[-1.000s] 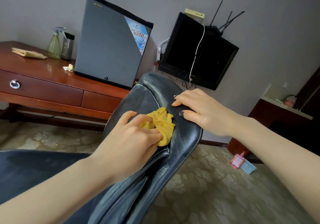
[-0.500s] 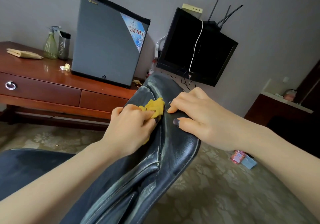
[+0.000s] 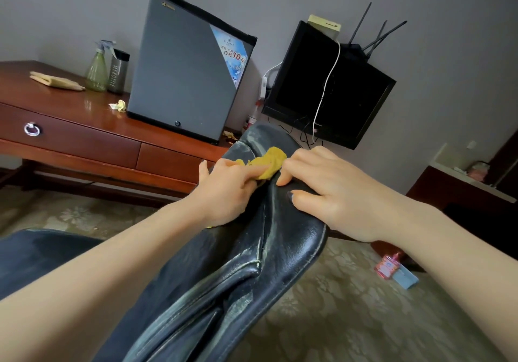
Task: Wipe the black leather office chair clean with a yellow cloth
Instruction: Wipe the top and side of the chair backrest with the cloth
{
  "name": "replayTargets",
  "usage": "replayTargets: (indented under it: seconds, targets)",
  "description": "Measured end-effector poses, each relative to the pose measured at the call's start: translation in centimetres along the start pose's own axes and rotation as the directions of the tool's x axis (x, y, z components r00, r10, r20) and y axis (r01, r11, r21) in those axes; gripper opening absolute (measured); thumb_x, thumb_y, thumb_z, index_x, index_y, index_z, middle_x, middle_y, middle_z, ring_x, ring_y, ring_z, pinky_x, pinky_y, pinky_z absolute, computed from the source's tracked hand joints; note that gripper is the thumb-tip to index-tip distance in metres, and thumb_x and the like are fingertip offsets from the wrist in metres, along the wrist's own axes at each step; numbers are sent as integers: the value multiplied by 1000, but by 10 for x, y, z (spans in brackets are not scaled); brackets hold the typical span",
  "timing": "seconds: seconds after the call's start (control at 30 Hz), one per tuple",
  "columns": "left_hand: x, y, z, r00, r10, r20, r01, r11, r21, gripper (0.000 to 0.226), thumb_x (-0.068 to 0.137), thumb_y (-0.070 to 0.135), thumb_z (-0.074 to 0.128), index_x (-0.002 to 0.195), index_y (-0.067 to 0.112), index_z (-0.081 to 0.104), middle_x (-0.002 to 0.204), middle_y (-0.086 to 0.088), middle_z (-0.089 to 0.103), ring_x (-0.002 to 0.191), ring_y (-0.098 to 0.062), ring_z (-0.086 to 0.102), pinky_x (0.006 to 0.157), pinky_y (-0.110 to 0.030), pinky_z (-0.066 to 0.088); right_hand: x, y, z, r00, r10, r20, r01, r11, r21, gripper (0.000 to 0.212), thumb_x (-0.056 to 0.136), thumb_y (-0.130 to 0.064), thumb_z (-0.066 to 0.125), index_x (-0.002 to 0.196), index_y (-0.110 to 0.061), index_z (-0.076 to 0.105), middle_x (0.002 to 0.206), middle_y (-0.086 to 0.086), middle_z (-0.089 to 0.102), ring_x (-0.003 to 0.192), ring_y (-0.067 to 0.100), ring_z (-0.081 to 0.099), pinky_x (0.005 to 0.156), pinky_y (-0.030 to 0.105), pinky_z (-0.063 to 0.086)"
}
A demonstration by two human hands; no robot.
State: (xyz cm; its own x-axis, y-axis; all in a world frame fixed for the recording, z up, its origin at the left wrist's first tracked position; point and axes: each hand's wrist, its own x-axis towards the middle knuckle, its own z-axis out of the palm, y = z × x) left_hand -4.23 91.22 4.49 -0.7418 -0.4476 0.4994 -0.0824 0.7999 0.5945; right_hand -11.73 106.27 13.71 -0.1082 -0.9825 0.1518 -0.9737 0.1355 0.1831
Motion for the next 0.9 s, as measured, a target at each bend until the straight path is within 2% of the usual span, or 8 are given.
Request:
replayTargets:
  seconds: [0.2, 0.33, 0.5, 0.57, 0.63, 0.67, 0.8, 0.9]
  targets:
    - [-25, 1, -6, 998, 42, 48, -44, 997, 57, 42, 99, 12, 35, 124, 41, 53, 93, 8, 50, 111, -18, 36, 111, -62, 5, 2, 1, 0, 999, 26, 23, -29, 990, 138, 32, 78, -37, 39, 101, -23, 55, 103, -9, 48, 104, 9, 41, 92, 27, 33]
    - [-36, 1, -12, 994, 56, 96, -68, 990, 120, 40, 100, 13, 33, 125, 39, 50, 110, 5, 52, 130, -22, 24, 113, -58, 1, 3, 0, -2, 999, 43, 34, -47, 990, 135, 40, 75, -51, 35, 101, -28, 55, 101, -9, 49, 98, 11, 48, 90, 38, 40]
    - [-55, 0, -16, 988, 125, 94, -152, 908, 392, 43, 99, 11, 35, 131, 40, 40, 133, 7, 51, 144, -22, 6, 109, -64, -10, 9, 9, -12, 992, 104, 75, -108, 993, 56, 42, 82, -51, 36, 113, -33, 58, 112, -14, 52, 106, 7, 49, 95, 37, 41]
    - [-62, 0, -16, 962, 251, 103, -268, 819, 508, 50, 86, 5, 59, 124, 35, 50, 122, 11, 63, 142, -30, 24, 104, -71, 1, 17, 18, -16, 983, 157, 91, -156, 988, -20, 44, 85, -55, 32, 118, -36, 55, 120, -15, 50, 111, 8, 47, 98, 40, 40]
    - [-65, 0, -15, 938, 332, 101, -327, 748, 577, 67, 54, -3, 79, 110, 26, 57, 103, 11, 72, 120, -32, 56, 93, -74, 23, 25, 21, -17, 966, 217, 139, -218, 976, -9, 48, 84, -56, 28, 121, -38, 52, 129, -12, 45, 120, 10, 43, 104, 39, 36]
    - [-66, 4, -16, 943, 315, 111, -319, 747, 583, 74, 50, -4, 79, 113, 24, 52, 106, 10, 71, 115, -29, 60, 92, -74, 25, 28, 22, -14, 963, 211, 170, -218, 976, 20, 49, 82, -52, 28, 124, -37, 51, 135, -9, 42, 127, 13, 39, 109, 37, 31]
    - [-55, 12, -12, 977, 167, 134, -214, 787, 579, 59, 91, 2, 41, 140, 31, 24, 144, 13, 40, 138, -15, 31, 109, -62, -11, 33, 23, -8, 953, 173, 249, -191, 980, 48, 47, 101, -36, 32, 146, -23, 34, 157, 3, 20, 145, 13, 11, 113, 21, 6]
    - [-41, 8, -10, 980, 159, 117, -197, 820, 537, 67, 90, -1, 38, 144, 33, 17, 140, 14, 41, 134, -13, 34, 113, -57, -1, 34, 28, -12, 935, 189, 299, -198, 980, -3, 52, 101, -34, 35, 151, -28, 21, 160, -2, 5, 146, 8, 0, 114, 22, 1]
